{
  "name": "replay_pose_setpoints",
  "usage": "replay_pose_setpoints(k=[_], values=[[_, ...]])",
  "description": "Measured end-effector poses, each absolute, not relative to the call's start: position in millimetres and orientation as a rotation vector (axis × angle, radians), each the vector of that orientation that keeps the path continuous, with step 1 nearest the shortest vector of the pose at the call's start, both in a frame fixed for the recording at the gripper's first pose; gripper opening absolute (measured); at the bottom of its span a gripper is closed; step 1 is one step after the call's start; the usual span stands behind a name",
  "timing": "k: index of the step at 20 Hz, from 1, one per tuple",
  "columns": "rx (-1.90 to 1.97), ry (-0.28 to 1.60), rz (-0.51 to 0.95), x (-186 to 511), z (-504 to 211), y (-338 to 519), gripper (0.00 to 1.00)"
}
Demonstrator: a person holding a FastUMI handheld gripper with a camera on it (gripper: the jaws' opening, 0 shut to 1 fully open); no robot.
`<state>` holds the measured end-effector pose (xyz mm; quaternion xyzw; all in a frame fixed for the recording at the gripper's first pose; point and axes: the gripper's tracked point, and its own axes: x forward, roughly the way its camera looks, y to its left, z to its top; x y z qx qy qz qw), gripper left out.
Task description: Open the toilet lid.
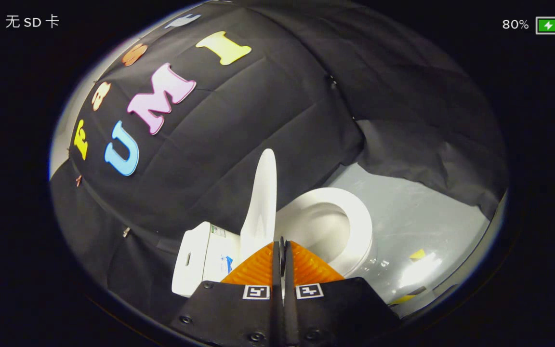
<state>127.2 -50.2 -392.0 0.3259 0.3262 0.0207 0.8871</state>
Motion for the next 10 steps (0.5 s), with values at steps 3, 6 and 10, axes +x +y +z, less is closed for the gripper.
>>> replay_pose_setpoints(k=[3,6,10], values=[[0.570,0.660,0.009,132,-374,-34,0.05],[0.500,0.631,-0.001,132,-355,-16,0.05],[0.441,0.603,-0.018,132,-335,6,0.05]])
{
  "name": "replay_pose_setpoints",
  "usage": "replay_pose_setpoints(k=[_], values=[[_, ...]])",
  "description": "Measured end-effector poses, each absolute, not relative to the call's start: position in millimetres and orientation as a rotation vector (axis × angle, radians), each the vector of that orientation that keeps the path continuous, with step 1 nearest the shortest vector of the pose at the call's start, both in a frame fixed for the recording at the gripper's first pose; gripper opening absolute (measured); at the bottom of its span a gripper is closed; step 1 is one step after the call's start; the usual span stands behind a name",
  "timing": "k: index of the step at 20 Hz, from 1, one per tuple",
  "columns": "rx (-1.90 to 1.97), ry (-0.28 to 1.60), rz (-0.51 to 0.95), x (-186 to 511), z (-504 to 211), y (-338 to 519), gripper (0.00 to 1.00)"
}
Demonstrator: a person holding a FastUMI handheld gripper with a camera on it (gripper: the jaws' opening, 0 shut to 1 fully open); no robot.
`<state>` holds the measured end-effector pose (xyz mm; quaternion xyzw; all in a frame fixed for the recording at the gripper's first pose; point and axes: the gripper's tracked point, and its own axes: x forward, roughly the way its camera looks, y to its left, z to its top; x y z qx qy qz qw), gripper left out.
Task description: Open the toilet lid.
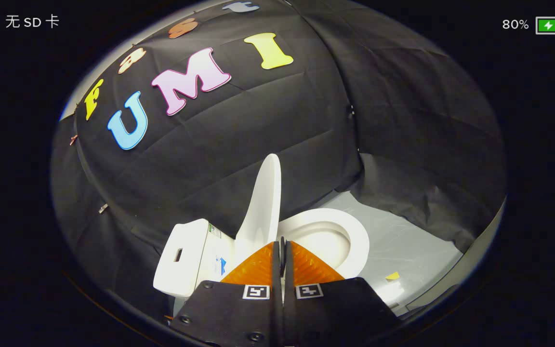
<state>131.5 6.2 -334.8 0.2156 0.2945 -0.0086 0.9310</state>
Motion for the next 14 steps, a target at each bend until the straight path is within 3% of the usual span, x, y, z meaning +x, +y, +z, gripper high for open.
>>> replay_pose_setpoints(k=[14], values=[[0.194,0.503,-0.020,128,-274,103,0.06]])
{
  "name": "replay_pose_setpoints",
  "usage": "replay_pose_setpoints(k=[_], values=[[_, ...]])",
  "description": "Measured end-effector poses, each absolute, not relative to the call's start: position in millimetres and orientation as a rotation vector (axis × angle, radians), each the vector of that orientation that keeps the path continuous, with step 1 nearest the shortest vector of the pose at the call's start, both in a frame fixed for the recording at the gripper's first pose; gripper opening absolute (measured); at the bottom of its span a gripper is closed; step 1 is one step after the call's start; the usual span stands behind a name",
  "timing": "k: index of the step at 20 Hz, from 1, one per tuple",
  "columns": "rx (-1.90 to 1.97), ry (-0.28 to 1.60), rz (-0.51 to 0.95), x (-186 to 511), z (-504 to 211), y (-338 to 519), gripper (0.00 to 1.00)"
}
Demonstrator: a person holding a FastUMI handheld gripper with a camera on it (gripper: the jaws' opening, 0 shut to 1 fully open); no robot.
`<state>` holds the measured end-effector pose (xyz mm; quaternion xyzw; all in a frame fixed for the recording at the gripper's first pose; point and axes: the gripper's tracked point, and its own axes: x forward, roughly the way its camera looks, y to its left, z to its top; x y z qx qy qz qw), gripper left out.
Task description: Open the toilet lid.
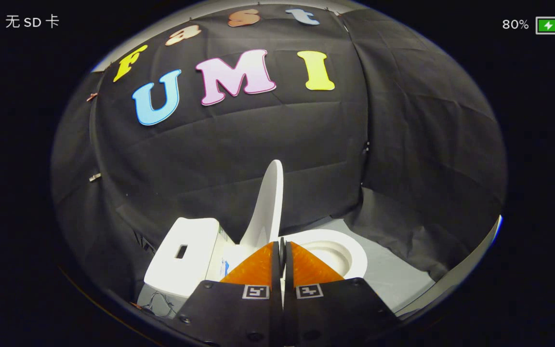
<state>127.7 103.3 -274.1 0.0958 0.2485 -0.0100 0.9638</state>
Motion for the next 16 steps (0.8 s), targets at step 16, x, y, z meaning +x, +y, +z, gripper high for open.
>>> replay_pose_setpoints(k=[16], values=[[-0.044,0.363,0.054,118,-245,235,0.08]])
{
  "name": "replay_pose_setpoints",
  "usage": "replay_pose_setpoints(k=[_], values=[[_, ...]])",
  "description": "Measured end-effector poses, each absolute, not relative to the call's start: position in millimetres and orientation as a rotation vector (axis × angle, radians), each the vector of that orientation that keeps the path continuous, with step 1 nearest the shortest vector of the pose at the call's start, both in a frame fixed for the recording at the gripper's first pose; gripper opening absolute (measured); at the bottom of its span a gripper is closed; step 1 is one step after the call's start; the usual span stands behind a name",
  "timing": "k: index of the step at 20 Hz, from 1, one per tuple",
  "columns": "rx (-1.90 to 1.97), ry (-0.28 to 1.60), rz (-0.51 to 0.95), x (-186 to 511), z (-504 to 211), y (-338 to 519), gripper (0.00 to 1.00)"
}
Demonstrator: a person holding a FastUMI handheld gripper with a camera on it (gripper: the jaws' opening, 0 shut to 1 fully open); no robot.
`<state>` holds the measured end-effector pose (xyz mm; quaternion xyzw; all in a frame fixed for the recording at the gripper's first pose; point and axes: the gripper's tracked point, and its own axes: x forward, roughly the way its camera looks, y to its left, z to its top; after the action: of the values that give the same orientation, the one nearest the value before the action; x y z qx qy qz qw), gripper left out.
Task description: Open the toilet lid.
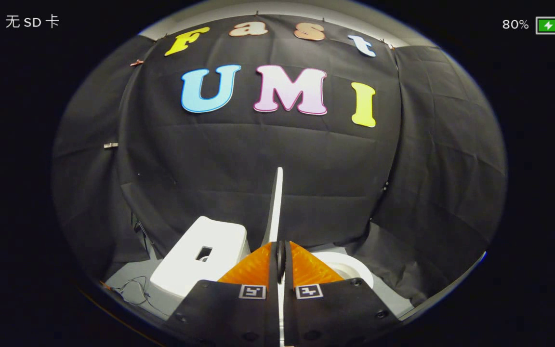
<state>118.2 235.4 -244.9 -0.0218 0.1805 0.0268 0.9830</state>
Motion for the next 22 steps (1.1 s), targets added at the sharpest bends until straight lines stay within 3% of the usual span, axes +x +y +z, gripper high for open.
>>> replay_pose_setpoints(k=[22], values=[[-0.298,0.284,0.194,110,-257,382,0.08]])
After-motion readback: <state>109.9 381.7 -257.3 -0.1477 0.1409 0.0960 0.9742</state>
